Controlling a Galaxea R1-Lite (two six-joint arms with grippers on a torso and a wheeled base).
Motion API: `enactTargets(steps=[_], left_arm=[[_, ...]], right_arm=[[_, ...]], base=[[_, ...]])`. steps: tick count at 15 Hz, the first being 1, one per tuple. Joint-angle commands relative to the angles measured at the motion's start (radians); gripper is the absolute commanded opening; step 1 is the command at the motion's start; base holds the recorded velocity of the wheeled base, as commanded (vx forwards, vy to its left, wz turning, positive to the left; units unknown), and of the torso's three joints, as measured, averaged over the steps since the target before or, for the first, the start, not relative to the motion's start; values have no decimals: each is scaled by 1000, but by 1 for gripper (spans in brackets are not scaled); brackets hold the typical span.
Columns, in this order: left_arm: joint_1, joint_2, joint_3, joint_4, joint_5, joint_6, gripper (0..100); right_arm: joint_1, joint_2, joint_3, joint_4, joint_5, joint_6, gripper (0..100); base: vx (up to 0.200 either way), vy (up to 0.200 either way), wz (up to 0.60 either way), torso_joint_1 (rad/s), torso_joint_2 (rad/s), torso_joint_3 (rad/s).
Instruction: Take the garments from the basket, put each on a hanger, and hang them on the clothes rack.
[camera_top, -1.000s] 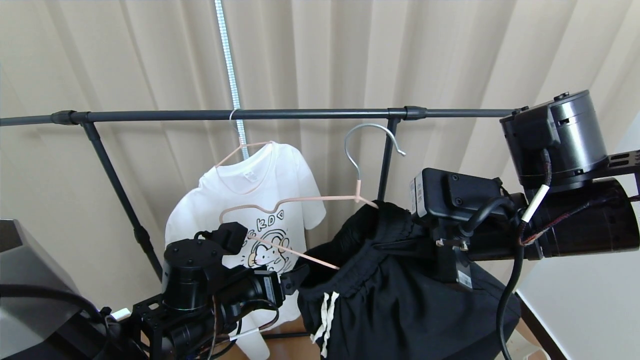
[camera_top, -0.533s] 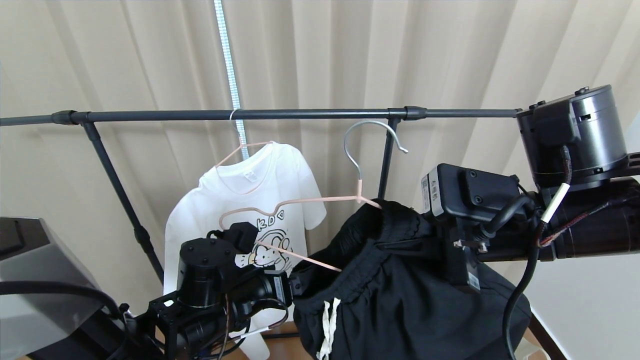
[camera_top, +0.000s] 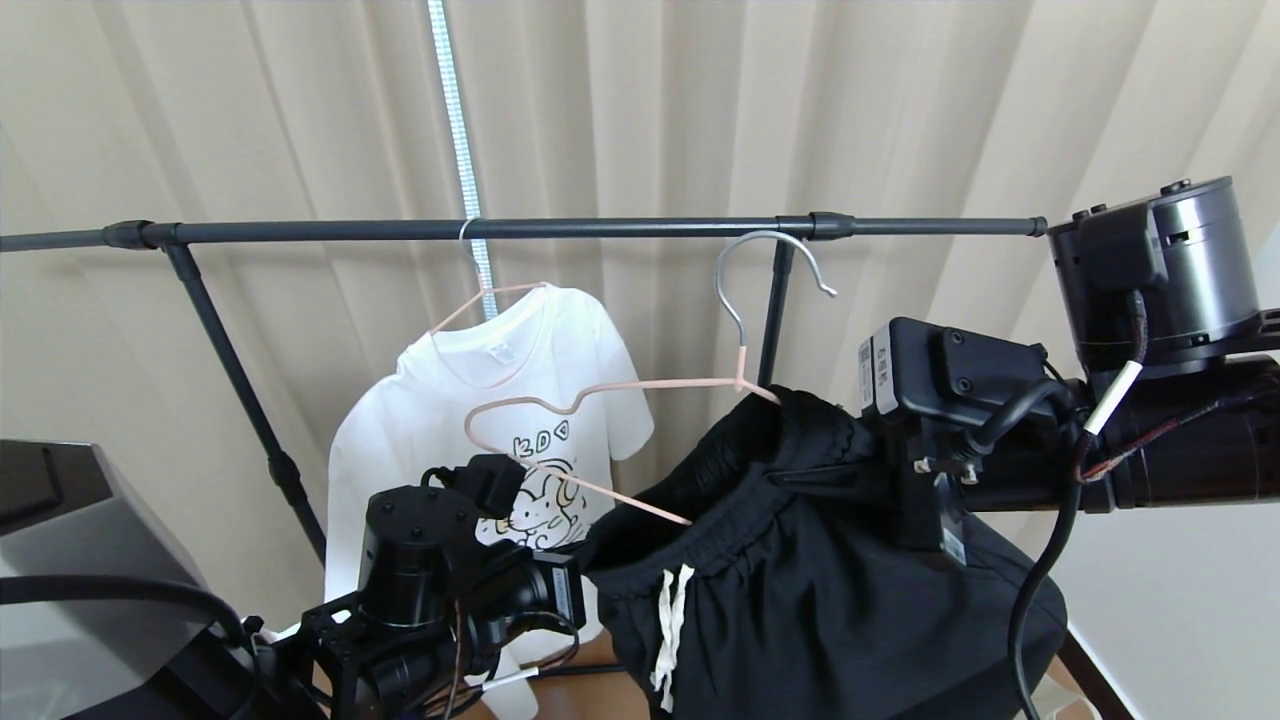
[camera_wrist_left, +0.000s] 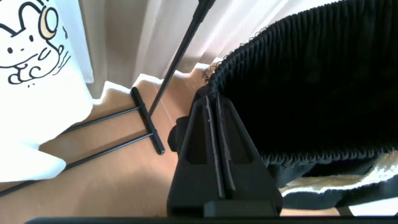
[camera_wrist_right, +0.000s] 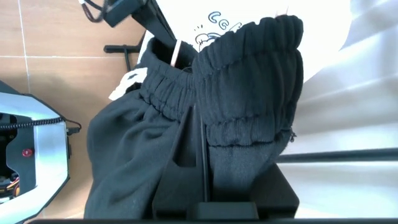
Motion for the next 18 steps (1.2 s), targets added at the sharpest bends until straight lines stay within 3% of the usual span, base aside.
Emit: enactTargets(steps=[1, 11, 13, 15, 18], left_arm=[[-4, -2, 1, 0, 0, -1, 0], [7, -57, 9, -17, 43, 34, 0], [25, -55, 14, -19, 51, 84, 0], [34, -54, 9, -19, 63, 87, 0], [60, -55, 3, -19, 63, 94, 0]], right_arm=[[-9, 1, 2, 0, 0, 1, 0], [-81, 7, 62, 0, 0, 24, 0], [-93, 2, 80, -1, 5, 34, 0], [-116, -32, 131, -9, 36, 34, 0], [-142, -62, 266, -150, 74, 34, 0]], base=[[0, 0, 0, 0, 0, 0], [0, 0, 0, 0, 0, 0], [0, 0, 0, 0, 0, 0], [0, 0, 0, 0, 0, 0], [0, 0, 0, 0, 0, 0]])
